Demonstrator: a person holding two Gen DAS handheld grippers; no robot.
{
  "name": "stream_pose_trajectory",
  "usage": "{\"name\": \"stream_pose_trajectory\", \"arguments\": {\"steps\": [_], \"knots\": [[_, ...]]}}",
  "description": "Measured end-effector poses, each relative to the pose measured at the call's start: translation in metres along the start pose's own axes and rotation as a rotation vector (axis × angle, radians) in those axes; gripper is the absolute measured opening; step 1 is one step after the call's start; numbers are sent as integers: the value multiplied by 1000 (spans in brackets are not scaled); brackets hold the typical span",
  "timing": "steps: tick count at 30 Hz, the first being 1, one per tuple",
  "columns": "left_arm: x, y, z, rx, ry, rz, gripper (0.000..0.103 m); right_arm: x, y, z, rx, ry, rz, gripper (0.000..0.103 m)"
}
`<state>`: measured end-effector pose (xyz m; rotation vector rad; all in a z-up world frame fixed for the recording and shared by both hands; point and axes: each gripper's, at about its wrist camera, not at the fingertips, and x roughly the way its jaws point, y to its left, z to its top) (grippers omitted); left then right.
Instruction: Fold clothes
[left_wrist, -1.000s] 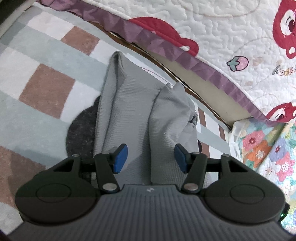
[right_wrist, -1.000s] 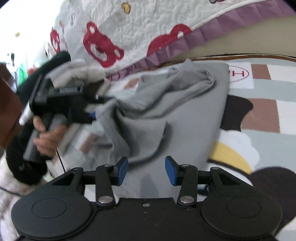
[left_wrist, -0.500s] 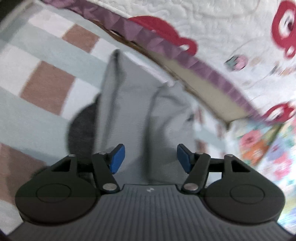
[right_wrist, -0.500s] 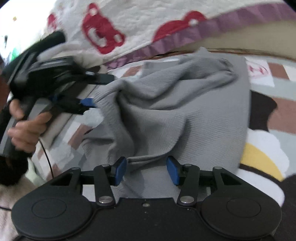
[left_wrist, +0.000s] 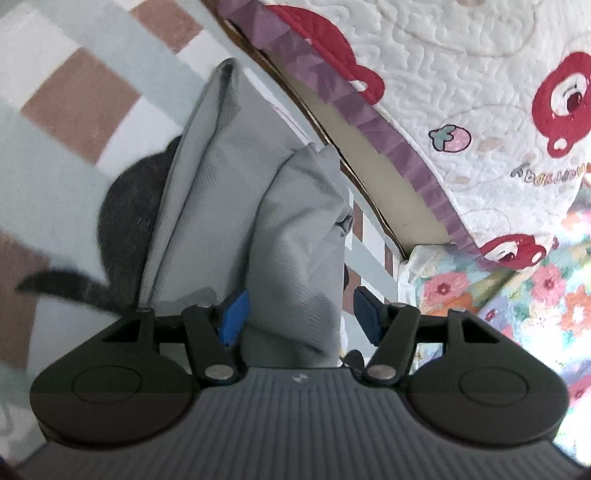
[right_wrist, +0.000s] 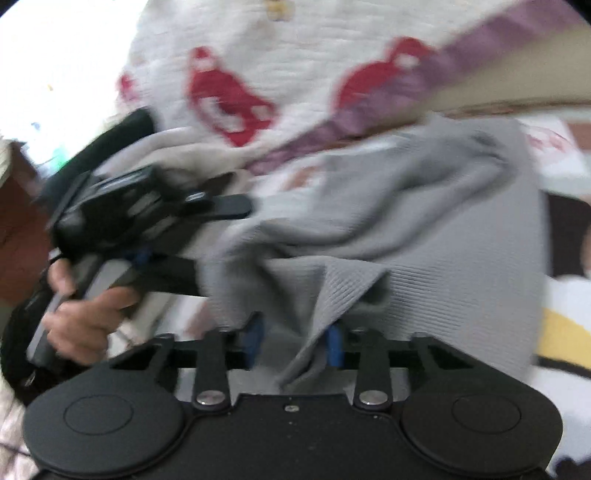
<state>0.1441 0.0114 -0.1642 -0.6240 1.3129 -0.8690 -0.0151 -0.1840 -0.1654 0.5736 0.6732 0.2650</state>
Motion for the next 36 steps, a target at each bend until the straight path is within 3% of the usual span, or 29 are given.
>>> {"name": "stream_pose_trajectory", "arguments": {"steps": [3, 6, 10, 13, 18, 22, 26, 29, 30, 31, 33, 34, 35, 36], "knots": [[-4, 0, -12, 65, 28, 80, 62, 13, 25, 3, -113, 56, 14, 23], [-5, 10, -15, 53, 34, 97, 62, 26, 46, 0, -237, 137, 9, 27], [-9, 7, -8, 105, -23, 169, 62, 29, 70, -15, -392, 213, 11, 32], [-12, 3, -8, 137, -56, 183, 62, 11, 76, -22, -396, 202, 25, 33], [-20, -13, -11, 230, -105, 132, 63, -48, 40, -19, -270, 90, -126, 38], [-6, -38, -16, 395, -76, 201, 67, -75, 12, -20, -346, 119, -334, 39], [15, -51, -17, 473, 0, 307, 68, -92, 2, -31, -359, 143, -358, 49], [31, -51, -19, 535, 37, 394, 59, -86, 4, -42, -408, 178, -365, 51], [34, -51, -20, 562, 42, 418, 33, -81, 5, -42, -415, 192, -367, 51], [36, -51, -21, 586, 45, 438, 18, -77, 5, -44, -425, 200, -367, 51], [28, -51, -19, 568, 25, 406, 10, -71, 4, -48, -442, 196, -389, 51], [22, -51, -17, 553, 13, 382, 9, -70, 3, -48, -449, 191, -403, 43], [15, -49, -14, 508, 0, 347, 9, -68, 2, -49, -455, 186, -417, 25], [5, -44, -9, 448, -14, 306, 9, -74, 2, -47, -450, 174, -422, 14]]}}
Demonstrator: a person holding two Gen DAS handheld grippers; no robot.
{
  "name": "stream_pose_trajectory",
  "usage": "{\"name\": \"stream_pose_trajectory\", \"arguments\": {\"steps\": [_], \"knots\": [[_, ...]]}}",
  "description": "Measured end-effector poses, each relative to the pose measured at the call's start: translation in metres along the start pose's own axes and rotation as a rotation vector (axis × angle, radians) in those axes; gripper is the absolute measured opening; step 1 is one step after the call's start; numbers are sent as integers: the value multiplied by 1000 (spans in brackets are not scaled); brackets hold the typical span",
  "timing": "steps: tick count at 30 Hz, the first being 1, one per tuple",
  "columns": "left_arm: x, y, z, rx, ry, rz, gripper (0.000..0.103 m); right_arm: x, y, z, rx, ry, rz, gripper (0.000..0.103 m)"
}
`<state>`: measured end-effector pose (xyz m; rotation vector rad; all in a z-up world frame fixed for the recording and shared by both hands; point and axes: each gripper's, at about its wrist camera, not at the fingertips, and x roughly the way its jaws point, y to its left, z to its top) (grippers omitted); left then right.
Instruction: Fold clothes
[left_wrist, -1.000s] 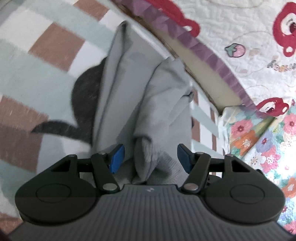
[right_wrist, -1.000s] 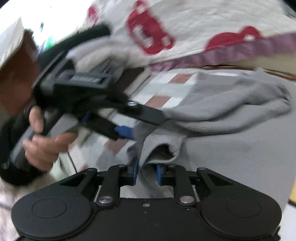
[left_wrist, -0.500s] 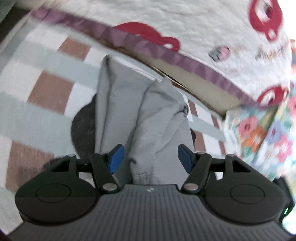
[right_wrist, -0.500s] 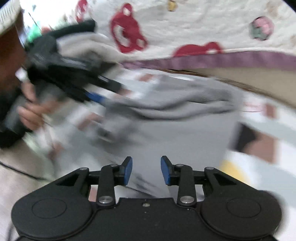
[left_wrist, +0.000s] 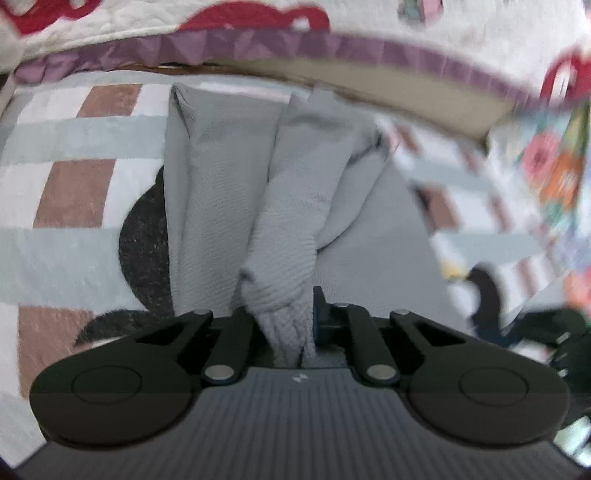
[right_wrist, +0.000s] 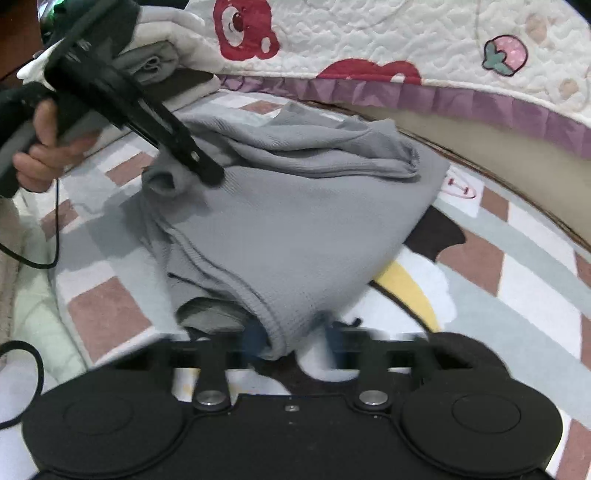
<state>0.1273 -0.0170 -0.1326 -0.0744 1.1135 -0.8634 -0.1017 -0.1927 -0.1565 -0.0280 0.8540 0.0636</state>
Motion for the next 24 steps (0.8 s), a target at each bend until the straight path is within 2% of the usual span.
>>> {"name": "stream_pose_trajectory", "arguments": {"steps": [3, 5, 8, 9, 12, 15, 18, 22, 24], "knots": [[-18, 25, 5, -167, -17, -102, 9, -18, -10, -1, 59, -38, 9, 12], [-14, 26, 5, -136, 33, -54, 11, -15, -16, -4, 97, -27, 26, 12], [-2, 19, 0, -65, 106, 57, 15, -5, -10, -7, 71, 3, 17, 12], [-1, 17, -2, -46, 110, 85, 20, -4, -7, -8, 59, 10, 11, 12], [-12, 12, -5, 14, 71, 151, 26, -2, -7, -9, 51, 26, 12, 12], [-28, 11, -12, 55, 18, 232, 41, -4, -7, -9, 44, 40, 17, 13], [-33, 13, -21, 54, 17, 313, 42, -13, -9, -8, 53, 43, 65, 14], [-34, 12, -21, 53, 12, 319, 42, -50, -15, -1, 151, -100, 229, 17], [-38, 6, -20, 82, -7, 292, 43, -50, -22, 3, 203, -109, 207, 22]]}}
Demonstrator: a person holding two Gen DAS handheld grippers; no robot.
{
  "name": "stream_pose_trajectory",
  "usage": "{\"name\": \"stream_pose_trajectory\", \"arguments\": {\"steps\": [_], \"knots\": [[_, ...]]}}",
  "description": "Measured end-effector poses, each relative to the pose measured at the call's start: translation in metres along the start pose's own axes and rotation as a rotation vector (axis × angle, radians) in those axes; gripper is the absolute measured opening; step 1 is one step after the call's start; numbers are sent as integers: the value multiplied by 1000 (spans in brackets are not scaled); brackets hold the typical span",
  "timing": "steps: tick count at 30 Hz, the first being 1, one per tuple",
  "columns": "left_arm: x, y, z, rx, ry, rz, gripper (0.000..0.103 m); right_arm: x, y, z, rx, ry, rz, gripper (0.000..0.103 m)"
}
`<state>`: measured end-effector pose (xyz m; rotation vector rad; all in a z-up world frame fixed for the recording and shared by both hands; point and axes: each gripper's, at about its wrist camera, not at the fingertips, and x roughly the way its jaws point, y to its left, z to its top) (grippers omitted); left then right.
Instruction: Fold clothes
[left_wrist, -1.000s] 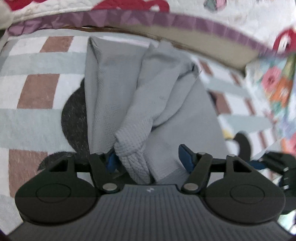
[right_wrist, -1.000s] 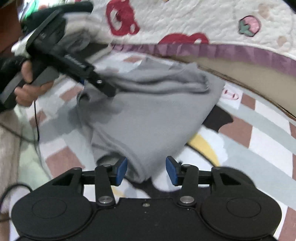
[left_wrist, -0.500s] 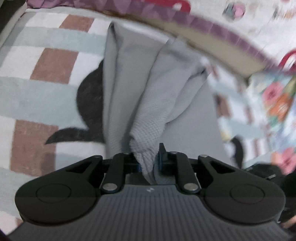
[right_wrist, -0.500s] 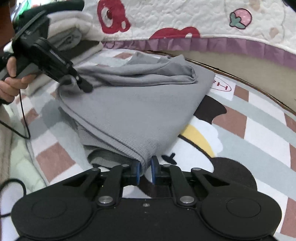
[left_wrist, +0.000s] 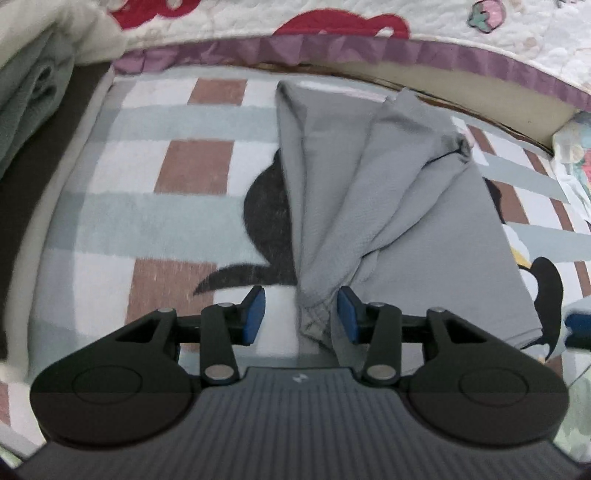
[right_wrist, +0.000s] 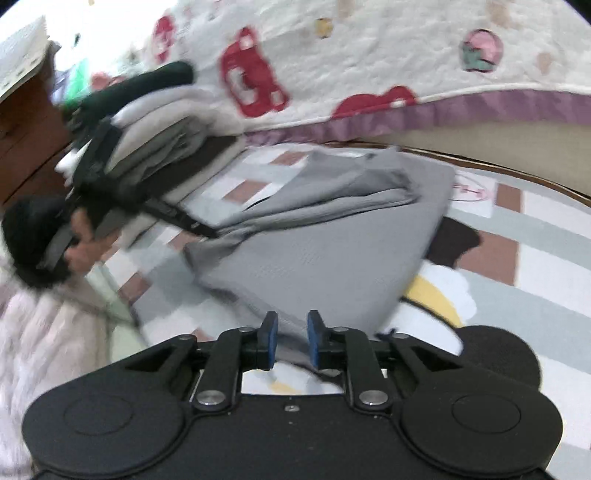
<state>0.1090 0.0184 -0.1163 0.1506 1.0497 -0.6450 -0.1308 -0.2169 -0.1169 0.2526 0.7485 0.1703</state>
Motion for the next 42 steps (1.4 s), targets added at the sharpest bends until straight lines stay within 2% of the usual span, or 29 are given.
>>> {"name": "stream_pose_trajectory", "arguments": {"steps": [3, 7, 9, 11, 14, 17, 19, 21, 23, 25, 28, 30, 32, 33, 35, 38, 42], "knots": [[-16, -6, -1, 48, -69, -51, 45, 4, -14, 10, 62, -21, -44, 23], [-34, -7, -3, 59, -135, -55, 48, 12, -40, 40, 146, -62, -57, 41], [-36, -8, 2, 55, -148, -62, 48, 21, -53, 61, 143, -63, -29, 41], [-32, -15, 17, 88, -147, -95, 49, 36, -63, 83, 91, -29, -21, 42], [-18, -46, 50, 220, -131, -93, 51, 66, -78, 112, 12, 36, -25, 47], [2, -70, 83, 243, -129, -179, 52, 100, -98, 126, -1, 85, -53, 49], [18, -78, 96, 235, -157, -180, 52, 121, -111, 126, 28, 85, -64, 49], [34, -75, 92, 231, -200, -173, 52, 137, -121, 122, 70, 87, -47, 49], [48, -62, 81, 197, -197, -240, 52, 149, -125, 117, 98, 84, -31, 49], [59, -51, 70, 203, -168, -263, 52, 156, -128, 112, 105, 80, -25, 49], [67, -48, 64, 313, -148, -179, 52, 157, -137, 109, 145, 47, 4, 49], [65, -46, 66, 318, -151, -182, 52, 158, -142, 108, 192, 26, 32, 49], [64, -41, 69, 273, -155, -224, 54, 161, -144, 111, 192, 27, 89, 27], [64, -39, 70, 247, -157, -249, 54, 163, -143, 115, 181, 36, 119, 8], [64, -39, 70, 233, -166, -260, 54, 162, -143, 126, 195, 24, 148, 8], [62, -45, 68, 266, -206, -229, 55, 155, -141, 148, 242, -23, 221, 8], [61, -54, 69, 297, -249, -225, 58, 155, -126, 185, 243, -31, 275, 8]]}}
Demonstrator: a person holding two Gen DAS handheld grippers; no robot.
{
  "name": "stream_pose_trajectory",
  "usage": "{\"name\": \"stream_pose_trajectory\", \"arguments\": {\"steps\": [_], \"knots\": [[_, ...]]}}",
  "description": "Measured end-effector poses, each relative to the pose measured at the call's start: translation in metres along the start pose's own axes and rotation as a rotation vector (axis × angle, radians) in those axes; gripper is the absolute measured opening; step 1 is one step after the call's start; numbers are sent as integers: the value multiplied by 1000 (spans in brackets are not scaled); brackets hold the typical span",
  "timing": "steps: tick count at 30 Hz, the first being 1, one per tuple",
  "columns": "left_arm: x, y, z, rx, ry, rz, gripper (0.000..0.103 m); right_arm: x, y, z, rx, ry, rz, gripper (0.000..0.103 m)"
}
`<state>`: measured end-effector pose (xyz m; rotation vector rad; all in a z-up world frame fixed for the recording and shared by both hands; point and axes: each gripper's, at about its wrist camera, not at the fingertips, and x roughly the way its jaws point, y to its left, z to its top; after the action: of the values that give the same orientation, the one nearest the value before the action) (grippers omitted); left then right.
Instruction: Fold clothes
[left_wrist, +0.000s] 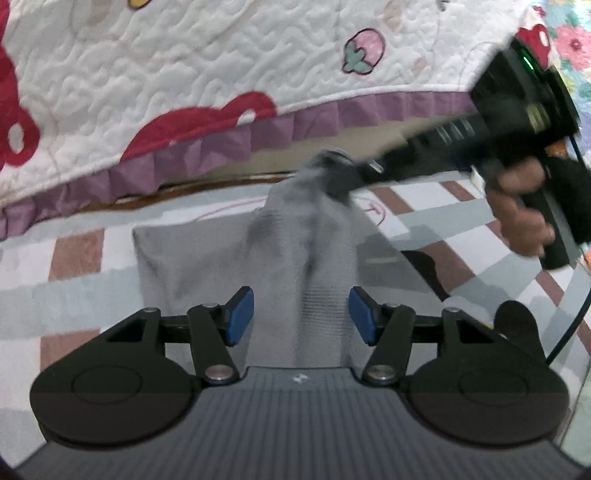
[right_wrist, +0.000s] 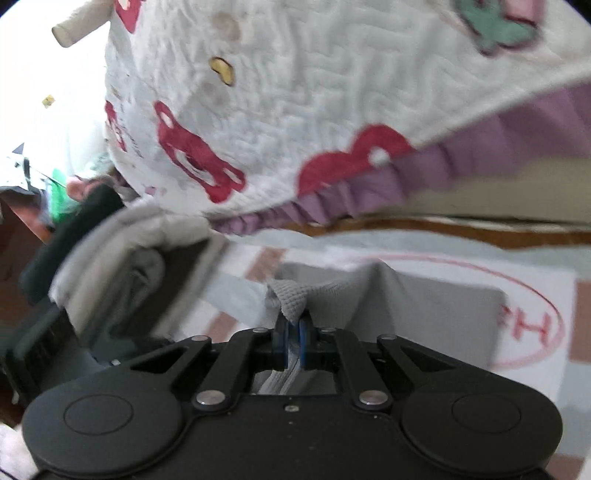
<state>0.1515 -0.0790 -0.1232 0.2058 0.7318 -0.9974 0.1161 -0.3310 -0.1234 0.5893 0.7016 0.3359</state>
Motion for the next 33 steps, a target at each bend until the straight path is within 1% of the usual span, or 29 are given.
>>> {"name": "stream_pose_trajectory", "arguments": {"steps": [2, 4, 7, 9, 10, 11, 12, 13, 14, 15, 16, 19, 21, 23, 24, 26, 27, 30, 33], "knots": [[1, -1, 2, -4, -8, 4, 61, 8, 9, 15, 8, 8, 11, 8], [2, -2, 3, -6, -12, 19, 65, 19, 17, 30, 23, 23, 3, 8], [8, 3, 2, -23, 5, 59, 65, 37, 28, 45, 48, 44, -1, 8], [15, 13, 2, -59, 20, 86, 65, 49, 33, 52, 62, 54, -14, 8], [18, 20, 1, -89, 28, 92, 65, 54, 34, 54, 65, 51, -24, 11], [22, 30, 0, -143, 38, 93, 64, 59, 32, 56, 85, 44, -28, 14], [26, 43, -1, -211, 49, 95, 62, 65, 31, 57, 106, 36, -32, 15], [30, 56, -4, -282, 58, 95, 61, 68, 27, 57, 139, 31, -18, 18], [31, 69, -8, -347, 62, 95, 61, 69, 23, 56, 176, 18, 3, 27], [31, 82, -12, -408, 64, 94, 59, 68, 20, 54, 197, 2, 14, 44], [30, 91, -16, -449, 59, 91, 57, 64, 18, 51, 209, -18, 17, 55], [23, 105, -19, -512, 32, 76, 56, 45, 12, 38, 182, -59, -16, 55], [18, 110, -19, -538, 14, 66, 56, 30, 3, 27, 136, -67, -100, 55], [16, 109, -16, -537, 19, 55, 56, 15, -7, 11, 87, -48, -200, 55], [14, 106, -14, -531, 22, 37, 56, 7, -11, 3, 62, -39, -251, 55], [12, 96, -11, -499, 29, 3, 57, -8, -17, -15, 32, -21, -316, 55], [12, 88, -8, -463, 33, 1, 58, -14, -19, -23, 30, -16, -324, 55], [18, 68, -5, -355, 47, 55, 58, -26, -20, -46, 33, -1, -338, 55], [24, 61, -8, -304, 103, 81, 58, -25, -9, -63, 34, 10, -311, 55]]}}
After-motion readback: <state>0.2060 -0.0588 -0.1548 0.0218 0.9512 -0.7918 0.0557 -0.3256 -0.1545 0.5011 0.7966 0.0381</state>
